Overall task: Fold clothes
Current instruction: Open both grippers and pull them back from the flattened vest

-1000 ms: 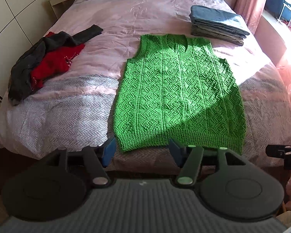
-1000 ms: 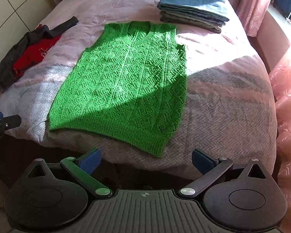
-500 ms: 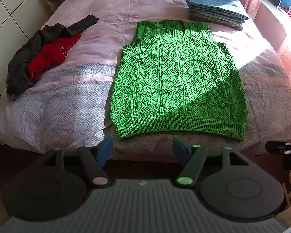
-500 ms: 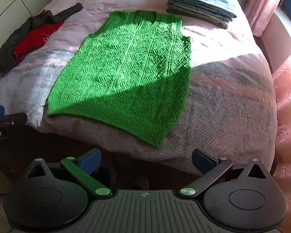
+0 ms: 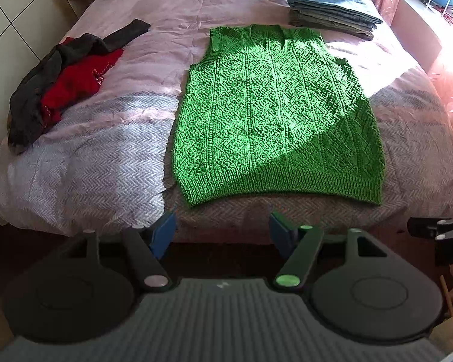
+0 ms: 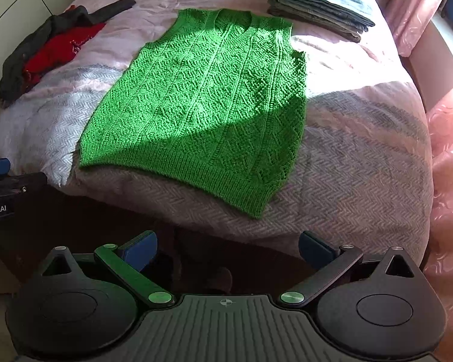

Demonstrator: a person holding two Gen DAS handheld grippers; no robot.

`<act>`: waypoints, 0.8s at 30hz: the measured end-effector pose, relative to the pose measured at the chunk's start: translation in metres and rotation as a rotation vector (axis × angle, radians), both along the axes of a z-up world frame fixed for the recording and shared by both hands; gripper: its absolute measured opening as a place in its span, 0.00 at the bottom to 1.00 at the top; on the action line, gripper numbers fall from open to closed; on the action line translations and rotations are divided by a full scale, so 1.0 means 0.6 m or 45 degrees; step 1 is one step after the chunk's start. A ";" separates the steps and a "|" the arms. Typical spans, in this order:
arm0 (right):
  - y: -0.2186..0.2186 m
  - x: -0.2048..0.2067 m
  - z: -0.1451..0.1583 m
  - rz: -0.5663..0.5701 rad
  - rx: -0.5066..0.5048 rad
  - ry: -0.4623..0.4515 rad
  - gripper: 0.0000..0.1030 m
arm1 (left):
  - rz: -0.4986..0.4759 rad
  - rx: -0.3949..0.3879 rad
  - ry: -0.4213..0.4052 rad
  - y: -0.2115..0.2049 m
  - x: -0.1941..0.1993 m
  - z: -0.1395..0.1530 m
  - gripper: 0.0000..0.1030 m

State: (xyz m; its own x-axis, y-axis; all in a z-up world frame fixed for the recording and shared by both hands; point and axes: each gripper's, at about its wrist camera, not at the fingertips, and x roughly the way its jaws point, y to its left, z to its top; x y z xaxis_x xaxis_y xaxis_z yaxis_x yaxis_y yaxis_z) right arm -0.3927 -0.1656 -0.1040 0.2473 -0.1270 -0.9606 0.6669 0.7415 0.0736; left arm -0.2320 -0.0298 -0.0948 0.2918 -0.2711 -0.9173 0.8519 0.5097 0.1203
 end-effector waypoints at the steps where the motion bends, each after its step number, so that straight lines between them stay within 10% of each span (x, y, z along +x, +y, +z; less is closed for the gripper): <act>1: 0.002 0.002 0.000 0.005 -0.002 0.000 0.99 | 0.004 -0.001 0.000 0.003 0.002 0.000 0.63; 24: -0.010 0.023 0.009 0.049 -0.026 -0.035 0.99 | 0.051 -0.012 -0.018 0.005 0.005 0.005 0.63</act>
